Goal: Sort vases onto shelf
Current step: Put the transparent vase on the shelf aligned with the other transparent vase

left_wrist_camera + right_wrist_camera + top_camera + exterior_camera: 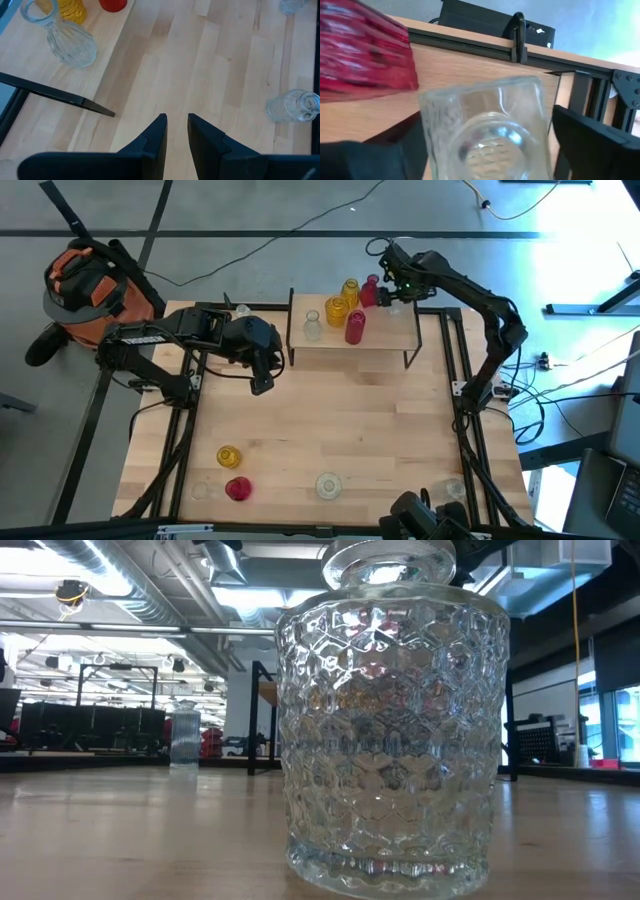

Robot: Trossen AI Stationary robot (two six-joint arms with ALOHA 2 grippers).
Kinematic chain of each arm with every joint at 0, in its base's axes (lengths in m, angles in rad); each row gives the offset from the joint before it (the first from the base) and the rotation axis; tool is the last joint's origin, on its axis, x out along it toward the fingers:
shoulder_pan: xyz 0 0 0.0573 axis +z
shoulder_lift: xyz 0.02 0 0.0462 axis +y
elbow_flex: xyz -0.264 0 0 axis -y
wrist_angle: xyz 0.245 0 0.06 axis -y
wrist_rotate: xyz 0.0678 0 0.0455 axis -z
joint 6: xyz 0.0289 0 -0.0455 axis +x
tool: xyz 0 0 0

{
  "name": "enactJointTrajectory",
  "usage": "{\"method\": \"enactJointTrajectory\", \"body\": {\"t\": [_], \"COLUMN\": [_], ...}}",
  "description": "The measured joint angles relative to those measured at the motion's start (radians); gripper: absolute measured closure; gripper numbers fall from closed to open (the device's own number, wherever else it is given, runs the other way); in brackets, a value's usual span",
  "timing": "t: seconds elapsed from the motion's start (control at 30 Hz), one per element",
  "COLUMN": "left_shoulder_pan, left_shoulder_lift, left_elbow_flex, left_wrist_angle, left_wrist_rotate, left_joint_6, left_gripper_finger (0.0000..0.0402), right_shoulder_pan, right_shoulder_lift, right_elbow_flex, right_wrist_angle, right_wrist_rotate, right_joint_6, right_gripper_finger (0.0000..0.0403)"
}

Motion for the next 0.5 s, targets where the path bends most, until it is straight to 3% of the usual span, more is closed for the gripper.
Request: {"method": "enactJointTrajectory", "body": {"t": [0.23, 0.5], "left_shoulder_pan": [0.0, 0.0], "left_shoulder_lift": [0.0, 0.0], "left_elbow_flex": [0.0, 0.0], "left_wrist_angle": [0.0, 0.0], "left_wrist_rotate": [0.0, -0.008], "left_joint_6": [0.0, 0.01], "left_gripper_finger": [0.0333, 0.0333], "right_shoulder_pan": [0.0, 0.001], "right_shoulder_lift": [-0.009, -0.054], "right_elbow_flex": [0.002, 0.003], "right_wrist_angle": [0.004, 0.019], "right_wrist_rotate": [-0.028, -0.032], "right_joint_6": [-0.016, -0.016], "right_gripper_finger": [0.012, 0.0129]}}
